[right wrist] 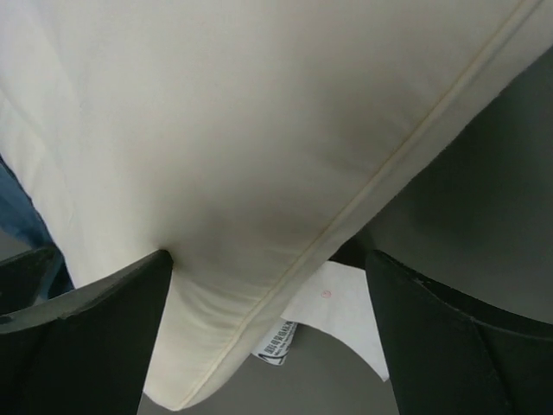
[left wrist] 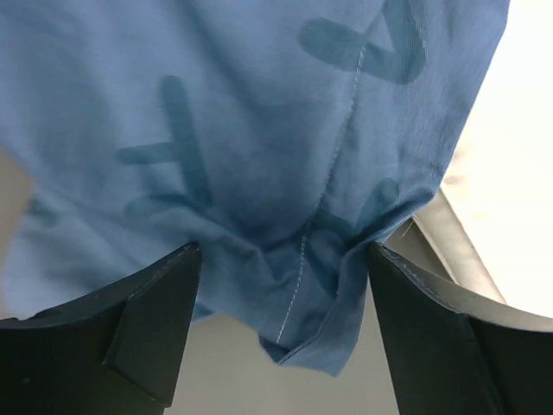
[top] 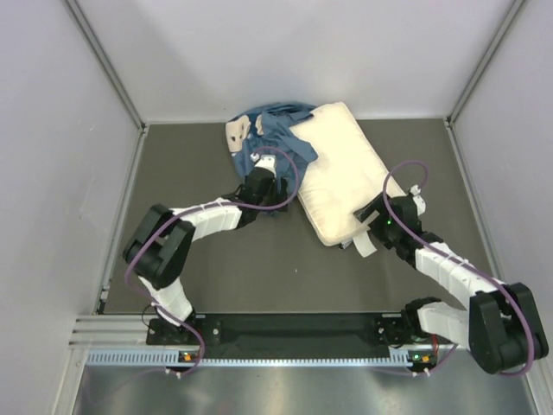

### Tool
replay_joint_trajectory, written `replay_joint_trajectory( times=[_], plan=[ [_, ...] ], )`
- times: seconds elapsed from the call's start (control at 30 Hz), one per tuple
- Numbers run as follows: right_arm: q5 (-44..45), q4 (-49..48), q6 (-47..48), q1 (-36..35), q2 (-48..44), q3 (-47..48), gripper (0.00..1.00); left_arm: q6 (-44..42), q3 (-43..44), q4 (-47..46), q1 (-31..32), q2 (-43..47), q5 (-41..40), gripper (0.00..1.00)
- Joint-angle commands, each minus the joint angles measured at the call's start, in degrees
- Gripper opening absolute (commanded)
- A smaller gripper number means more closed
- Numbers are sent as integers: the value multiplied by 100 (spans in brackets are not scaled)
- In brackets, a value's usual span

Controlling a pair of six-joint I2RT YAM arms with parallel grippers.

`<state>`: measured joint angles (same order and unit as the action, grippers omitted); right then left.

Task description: Put the pillow into the pillowcase

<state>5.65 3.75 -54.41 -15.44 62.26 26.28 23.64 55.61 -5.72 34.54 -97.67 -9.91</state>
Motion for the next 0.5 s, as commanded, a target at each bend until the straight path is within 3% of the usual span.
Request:
replay_joint_trajectory(
  times=[0.0, 0.07, 0.1, 0.13, 0.17, 0.2, 0.23, 0.47],
  plan=[
    [-240, -919, -456, 129, 260, -9, 91, -9, 423, 97, 17, -365, 453, 81],
    [-91, -920, -483, 199, 269, 69, 39, -17, 424, -78, 8, -550, 814, 70],
    [-73, -894, -465, 339, 234, 105, 22, 0, 424, -114, 8, -595, 1137, 47],
    [-73, -850, -448, 427, 208, 149, 4, 18, 415, -140, 8, -613, 1254, 37],
    [-108, -806, -413, 550, 173, 227, 0, 9, 372, -175, 8, -570, 1324, 29],
    [-160, -675, -317, 847, 85, 272, 0, 1, 275, -184, 8, -526, 1290, 9],
    [-291, -595, -237, 1024, 41, 342, 0, 0, 187, -149, 0, -377, 1238, 0],
    [-539, 283, -289, 3107, -1021, 220, 0, 131, -172, 1229, -27, 816, 26, 0]
  ],
)
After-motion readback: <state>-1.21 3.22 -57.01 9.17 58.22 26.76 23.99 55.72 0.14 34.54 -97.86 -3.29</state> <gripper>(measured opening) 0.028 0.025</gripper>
